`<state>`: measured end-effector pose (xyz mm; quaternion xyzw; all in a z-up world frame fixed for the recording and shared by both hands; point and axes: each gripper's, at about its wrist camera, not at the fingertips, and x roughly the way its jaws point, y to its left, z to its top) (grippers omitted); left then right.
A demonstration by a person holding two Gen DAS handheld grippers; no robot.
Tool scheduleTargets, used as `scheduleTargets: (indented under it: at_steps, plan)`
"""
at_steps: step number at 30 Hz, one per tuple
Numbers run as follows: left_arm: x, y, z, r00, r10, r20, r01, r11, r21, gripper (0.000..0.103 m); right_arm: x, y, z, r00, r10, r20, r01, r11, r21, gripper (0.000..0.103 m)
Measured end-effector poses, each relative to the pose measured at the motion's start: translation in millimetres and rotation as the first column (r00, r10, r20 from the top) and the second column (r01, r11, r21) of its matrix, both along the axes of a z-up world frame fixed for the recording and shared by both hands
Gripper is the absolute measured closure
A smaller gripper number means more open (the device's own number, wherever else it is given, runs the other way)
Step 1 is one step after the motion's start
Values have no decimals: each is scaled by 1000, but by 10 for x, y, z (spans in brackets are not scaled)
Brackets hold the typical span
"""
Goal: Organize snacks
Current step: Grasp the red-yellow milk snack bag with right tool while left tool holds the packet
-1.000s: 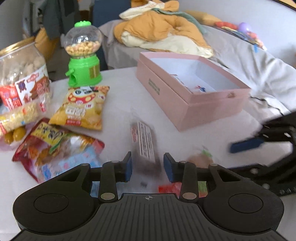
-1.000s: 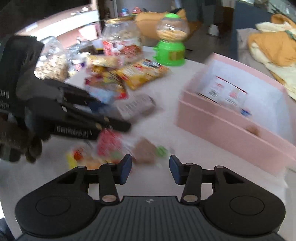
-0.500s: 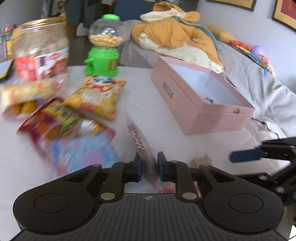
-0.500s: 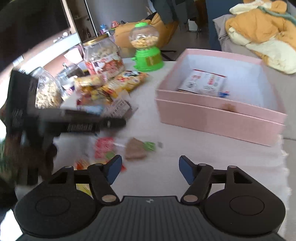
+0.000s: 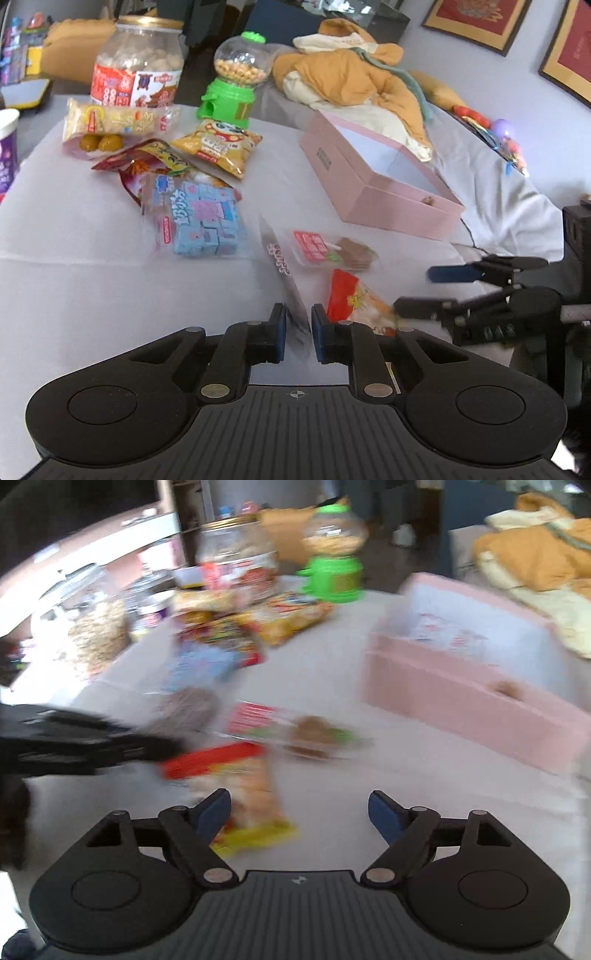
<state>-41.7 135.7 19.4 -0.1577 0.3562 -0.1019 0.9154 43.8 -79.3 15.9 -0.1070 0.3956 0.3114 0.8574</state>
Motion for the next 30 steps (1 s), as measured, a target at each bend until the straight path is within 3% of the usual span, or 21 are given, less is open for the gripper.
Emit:
scheduleTargets:
  at_steps: [2,4,8,11,17,20,21,25,27,30]
  plan:
    - [15,-8,-3,999,46,13,-46,999,27,83,35,-140,-21,998,-53,39,55,997,-50,22]
    - [120,21,-31,996,84,5,-84,996,39,78,63,-233,-62,997,-75,20,76,995,-65,22]
    - [357,20,-86,994,107,16,-107,993,43,74,49,-328,-34,997,-16,-81,21,998,63,22]
    - [437,-36,-80,996,93,16,-94,993,75,74,-73,-156,40,995,79,-63,-72,992,108,21]
    - [428,-42,-85,997,76,7,-77,993,86,74,-173,386,-79,985,172,-16,-172,985,26,21]
    - [394,-44,-92,998,55,10,-56,995,87,74,-261,386,-72,986,162,49,-162,987,-14,45]
    - [367,-52,-98,999,45,13,-46,995,87,74,-262,365,-42,985,166,48,-165,986,-18,48]
    - [251,-97,-118,998,57,38,-60,995,84,75,-228,60,11,995,75,64,-73,997,-26,49]
    - [233,-120,-118,995,85,43,-89,991,96,81,-195,-128,-6,998,14,65,-12,999,-30,49]
    - [220,-104,-124,996,81,39,-82,996,34,88,-126,-416,-59,993,-95,72,98,994,-37,49]
